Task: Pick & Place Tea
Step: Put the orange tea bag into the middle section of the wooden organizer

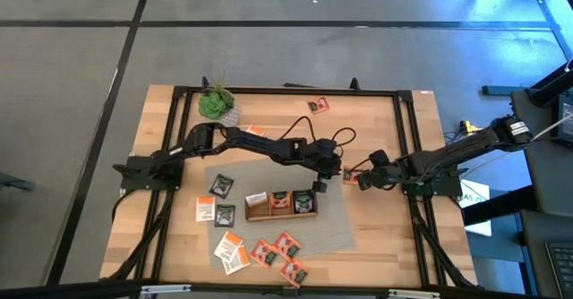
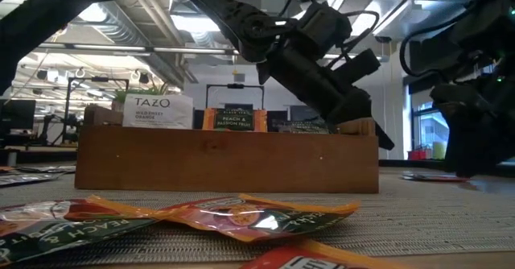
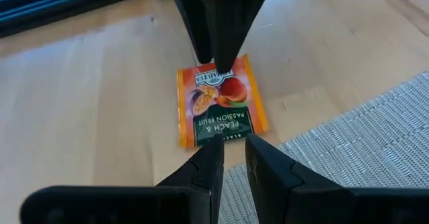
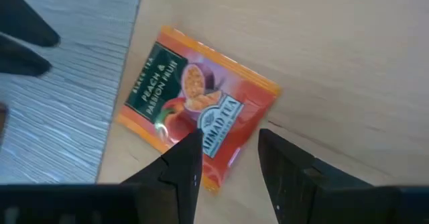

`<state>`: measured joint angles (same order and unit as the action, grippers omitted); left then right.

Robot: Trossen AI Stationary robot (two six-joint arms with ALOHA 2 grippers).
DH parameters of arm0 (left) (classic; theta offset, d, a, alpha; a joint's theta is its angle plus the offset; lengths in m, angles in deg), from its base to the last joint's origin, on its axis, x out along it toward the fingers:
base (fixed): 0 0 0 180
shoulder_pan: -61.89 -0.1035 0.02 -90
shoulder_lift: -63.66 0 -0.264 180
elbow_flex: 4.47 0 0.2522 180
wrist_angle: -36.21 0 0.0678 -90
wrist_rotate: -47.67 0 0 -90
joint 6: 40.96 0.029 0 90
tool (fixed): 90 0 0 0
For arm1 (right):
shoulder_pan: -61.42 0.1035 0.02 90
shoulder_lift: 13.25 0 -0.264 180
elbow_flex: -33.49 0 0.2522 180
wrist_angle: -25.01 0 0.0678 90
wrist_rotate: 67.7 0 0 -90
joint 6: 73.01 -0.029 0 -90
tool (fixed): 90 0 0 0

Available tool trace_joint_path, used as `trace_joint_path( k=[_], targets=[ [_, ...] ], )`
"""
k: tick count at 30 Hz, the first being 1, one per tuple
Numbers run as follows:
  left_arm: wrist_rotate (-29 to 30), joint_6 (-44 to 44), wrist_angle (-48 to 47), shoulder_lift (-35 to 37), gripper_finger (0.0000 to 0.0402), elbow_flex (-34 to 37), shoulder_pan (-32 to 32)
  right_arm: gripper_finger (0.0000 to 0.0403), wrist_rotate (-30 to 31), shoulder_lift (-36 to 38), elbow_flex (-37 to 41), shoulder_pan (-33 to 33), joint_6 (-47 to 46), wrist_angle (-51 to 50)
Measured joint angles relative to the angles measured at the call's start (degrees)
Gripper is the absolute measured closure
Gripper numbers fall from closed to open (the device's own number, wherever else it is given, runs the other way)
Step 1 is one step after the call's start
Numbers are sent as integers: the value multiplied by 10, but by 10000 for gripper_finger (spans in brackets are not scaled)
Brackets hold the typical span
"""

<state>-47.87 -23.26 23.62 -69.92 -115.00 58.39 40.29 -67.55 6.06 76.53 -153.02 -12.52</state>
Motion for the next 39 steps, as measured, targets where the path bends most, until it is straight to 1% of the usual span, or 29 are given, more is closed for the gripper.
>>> trace_joint_path(
  k=[6, 14, 17, 19, 22, 26, 31, 34, 35, 39],
  targets=[
    [-1, 2, -3, 0, 341, 0, 0, 254, 11, -14, 6, 0, -7, 33],
    [-1, 1, -16, 0, 341, 0, -1, 254, 0, -15, 7, -21, -7, 46],
    [-1, 2, -27, 0, 341, 0, -1, 254, -4, -15, 7, -28, 29, 47],
    [0, 9, -30, 0, 341, 0, -1, 254, -9, -15, 7, -32, 53, 47],
    [3, 25, -31, 0, 341, 0, -1, 254, -15, -15, 7, -37, 53, 48],
    [10, 79, -30, 0, 341, 0, -1, 254, -16, -15, 7, -38, 55, 49],
    [17, 155, 0, 0, 341, 0, -1, 254, -14, -15, 8, -38, 54, 49],
    [17, 184, 23, 0, 341, 0, -1, 254, -14, -15, 8, -38, 52, 49],
    [17, 183, 33, 0, 341, 0, -1, 254, -13, -15, 8, -38, 52, 49],
    [13, 129, 71, 0, 341, 0, -2, 254, -13, -15, 8, -38, 51, 49]
  ],
)
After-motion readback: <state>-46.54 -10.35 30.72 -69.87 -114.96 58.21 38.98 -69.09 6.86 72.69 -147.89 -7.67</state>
